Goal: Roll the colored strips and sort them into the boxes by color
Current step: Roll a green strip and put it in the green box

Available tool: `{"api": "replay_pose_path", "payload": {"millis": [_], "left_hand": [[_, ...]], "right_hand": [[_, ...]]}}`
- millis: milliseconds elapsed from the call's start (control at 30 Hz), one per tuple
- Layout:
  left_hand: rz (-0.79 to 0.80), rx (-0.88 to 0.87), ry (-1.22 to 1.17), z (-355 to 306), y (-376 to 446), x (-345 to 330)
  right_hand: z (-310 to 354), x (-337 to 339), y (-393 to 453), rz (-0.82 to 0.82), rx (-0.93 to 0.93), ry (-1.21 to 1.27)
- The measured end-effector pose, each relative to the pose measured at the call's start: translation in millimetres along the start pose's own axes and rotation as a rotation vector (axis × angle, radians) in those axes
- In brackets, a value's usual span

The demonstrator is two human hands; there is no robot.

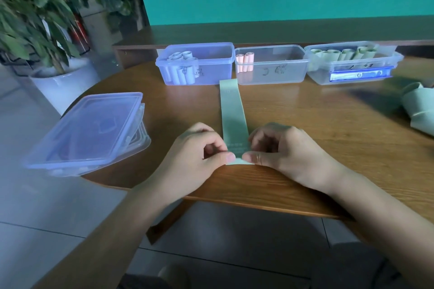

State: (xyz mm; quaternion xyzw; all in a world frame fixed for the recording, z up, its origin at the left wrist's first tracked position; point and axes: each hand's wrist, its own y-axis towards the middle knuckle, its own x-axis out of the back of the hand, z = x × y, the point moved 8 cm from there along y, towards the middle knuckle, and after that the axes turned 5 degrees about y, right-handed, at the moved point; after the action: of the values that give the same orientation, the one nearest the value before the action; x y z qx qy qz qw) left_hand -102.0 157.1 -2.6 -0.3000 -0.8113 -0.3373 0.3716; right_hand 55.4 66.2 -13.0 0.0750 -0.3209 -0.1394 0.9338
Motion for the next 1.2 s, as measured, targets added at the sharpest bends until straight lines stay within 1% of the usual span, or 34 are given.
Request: {"api": "replay_pose_path", "payload": {"millis": [133,267,400,567,667,800,933,1067,1200], "left_hand": [[0.046,-0.082,-0.045,-7.6,2.6,-4.2],[0.077,-0.148,-0.003,-8.5,1.3,-9.0],[0.074,-0.128,-0.032,-6.8,1.7,-7.8],[0.07,-0.112,-0.023,-4.7,6.6,-8.4],[0.061,-0.1,-0.021,-4.1,6.7,-8.7],[-0.003,-0.125,0.03,-5.3,7.8,-7.0],[-0.044,-0.17,0.062,-9.8,8.0,-6.1],[-0.04,-0.218,0.096,-13.9,7.2,-9.1],[-0.026,-0.206,0.115,-12.1,3.5,-9.0]], "right_hand": [[4.1,-6.7,1.2,0.027,0.028,0.015],[6.5,-7.9,3.1,0.055,0.057,-0.018],[7.8,-9.6,3.7,0.075,0.121,-0.092],[9.7,-11.8,-0.5,0.129,0.265,-0.154],[6.4,-11.8,-1.8,0.155,0.282,-0.178],[9.3,-10.0,-0.2,0.117,0.298,-0.192],[15.0,-10.8,0.1,0.061,0.339,-0.336],[20.9,-11.2,-3.6,0.014,0.409,-0.481],[25.6,-11.8,-6.3,-0.026,0.458,-0.564]]}}
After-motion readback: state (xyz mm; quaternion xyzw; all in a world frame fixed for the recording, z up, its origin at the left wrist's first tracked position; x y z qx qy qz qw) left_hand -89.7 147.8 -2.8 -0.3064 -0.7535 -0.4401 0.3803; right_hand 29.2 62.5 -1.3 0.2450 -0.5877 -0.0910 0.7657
